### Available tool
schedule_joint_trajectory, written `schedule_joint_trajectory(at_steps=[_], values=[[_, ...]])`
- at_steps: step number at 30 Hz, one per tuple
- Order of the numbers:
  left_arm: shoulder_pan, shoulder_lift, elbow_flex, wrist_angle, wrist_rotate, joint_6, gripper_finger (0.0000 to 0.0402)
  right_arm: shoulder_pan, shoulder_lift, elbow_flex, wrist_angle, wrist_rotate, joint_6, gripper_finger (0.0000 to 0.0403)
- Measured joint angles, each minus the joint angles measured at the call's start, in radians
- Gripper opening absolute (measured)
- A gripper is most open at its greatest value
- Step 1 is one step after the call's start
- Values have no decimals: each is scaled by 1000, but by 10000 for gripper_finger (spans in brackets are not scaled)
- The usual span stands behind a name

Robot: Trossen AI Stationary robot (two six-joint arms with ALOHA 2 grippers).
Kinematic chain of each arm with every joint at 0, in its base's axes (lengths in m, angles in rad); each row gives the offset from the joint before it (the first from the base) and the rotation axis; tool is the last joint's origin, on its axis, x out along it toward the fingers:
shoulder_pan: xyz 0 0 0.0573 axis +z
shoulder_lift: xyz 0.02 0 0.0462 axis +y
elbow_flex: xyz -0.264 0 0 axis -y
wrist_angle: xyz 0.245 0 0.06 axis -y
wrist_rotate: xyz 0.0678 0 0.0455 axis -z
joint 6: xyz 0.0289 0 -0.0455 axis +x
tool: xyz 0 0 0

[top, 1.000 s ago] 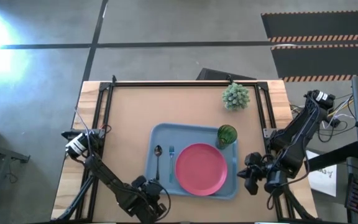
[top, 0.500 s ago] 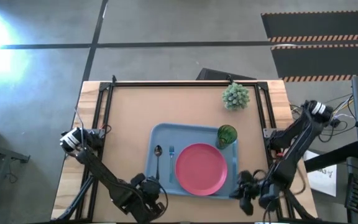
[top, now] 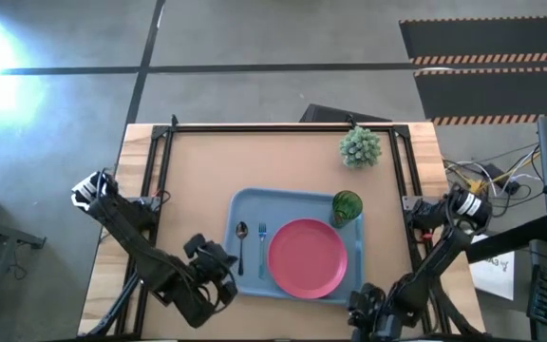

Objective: Pick and place plate/cup/fork/spoon on tray
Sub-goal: Adjust the blue serving tray

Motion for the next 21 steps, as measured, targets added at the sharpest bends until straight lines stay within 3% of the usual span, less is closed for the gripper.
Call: schedule_joint_trajectory(at_steps=[9, 21], values=[[0, -19, -11, -12, -2, 18, 0, -1, -40, 21, -216, 77, -17, 8], [0, -18, -14, -15, 0, 17, 0, -2, -62, 1, -200, 96, -1, 8]])
